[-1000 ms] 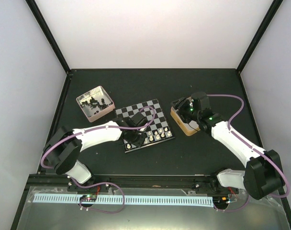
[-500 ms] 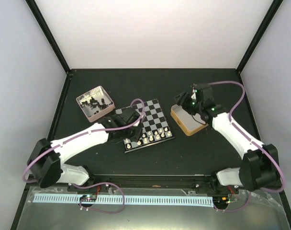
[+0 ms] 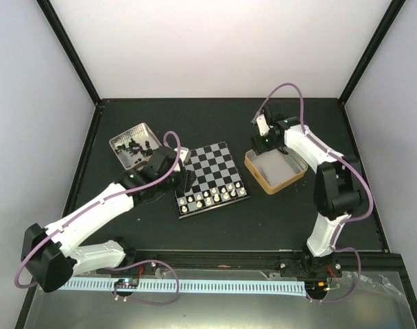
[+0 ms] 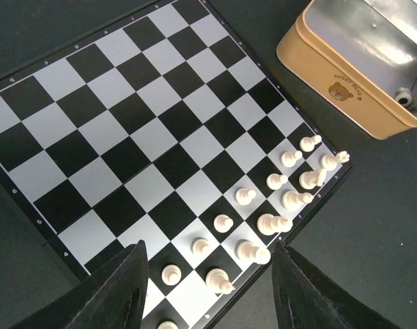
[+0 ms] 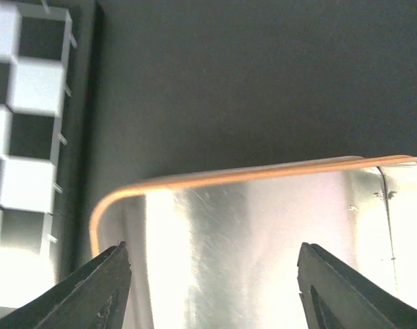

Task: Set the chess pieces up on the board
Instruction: Adjust the storage box at the center of the board.

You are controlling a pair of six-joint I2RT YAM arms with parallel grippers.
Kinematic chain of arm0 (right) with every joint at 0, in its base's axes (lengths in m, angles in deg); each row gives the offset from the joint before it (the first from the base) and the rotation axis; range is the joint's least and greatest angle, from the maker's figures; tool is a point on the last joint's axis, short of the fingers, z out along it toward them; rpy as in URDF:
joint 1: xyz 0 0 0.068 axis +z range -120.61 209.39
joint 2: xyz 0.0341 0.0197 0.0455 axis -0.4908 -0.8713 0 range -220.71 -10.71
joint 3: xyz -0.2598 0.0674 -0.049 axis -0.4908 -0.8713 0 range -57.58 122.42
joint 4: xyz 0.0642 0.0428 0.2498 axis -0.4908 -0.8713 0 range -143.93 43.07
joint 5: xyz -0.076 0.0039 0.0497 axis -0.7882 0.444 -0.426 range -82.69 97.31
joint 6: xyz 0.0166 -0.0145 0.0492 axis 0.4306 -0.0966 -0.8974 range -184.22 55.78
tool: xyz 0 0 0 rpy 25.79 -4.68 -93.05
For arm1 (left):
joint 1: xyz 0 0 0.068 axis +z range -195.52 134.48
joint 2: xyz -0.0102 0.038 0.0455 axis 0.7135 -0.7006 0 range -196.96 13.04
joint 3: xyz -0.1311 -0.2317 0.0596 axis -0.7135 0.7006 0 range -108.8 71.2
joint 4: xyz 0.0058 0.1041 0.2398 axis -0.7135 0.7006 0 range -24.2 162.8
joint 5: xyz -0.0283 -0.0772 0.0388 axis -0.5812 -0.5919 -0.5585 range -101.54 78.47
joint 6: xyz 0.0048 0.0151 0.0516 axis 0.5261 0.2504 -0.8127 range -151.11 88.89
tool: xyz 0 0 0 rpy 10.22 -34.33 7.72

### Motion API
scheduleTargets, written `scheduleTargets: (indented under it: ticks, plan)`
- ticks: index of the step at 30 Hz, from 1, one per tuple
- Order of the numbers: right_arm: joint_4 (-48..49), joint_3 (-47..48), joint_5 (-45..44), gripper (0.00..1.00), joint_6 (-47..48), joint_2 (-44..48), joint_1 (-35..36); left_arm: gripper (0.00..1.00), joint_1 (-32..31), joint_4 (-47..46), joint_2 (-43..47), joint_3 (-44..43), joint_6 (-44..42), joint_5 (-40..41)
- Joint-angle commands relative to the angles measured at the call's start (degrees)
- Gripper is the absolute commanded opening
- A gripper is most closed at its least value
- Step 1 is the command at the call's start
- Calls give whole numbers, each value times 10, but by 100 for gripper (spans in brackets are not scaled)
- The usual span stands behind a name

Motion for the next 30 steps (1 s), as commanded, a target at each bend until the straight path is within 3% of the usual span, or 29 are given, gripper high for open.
scheduleTargets:
  ticks: [1, 14, 30]
  plan:
    - [-74, 33, -61, 69, 184, -32, -4, 51, 11, -7, 10, 7, -4, -17]
    - [-109, 180, -85, 72, 285, -170, -5, 52, 28, -7, 11, 12, -5, -23]
    - [-135, 136, -21, 71, 310, -95, -20, 52, 36, -15, -3, 12, -4, -33]
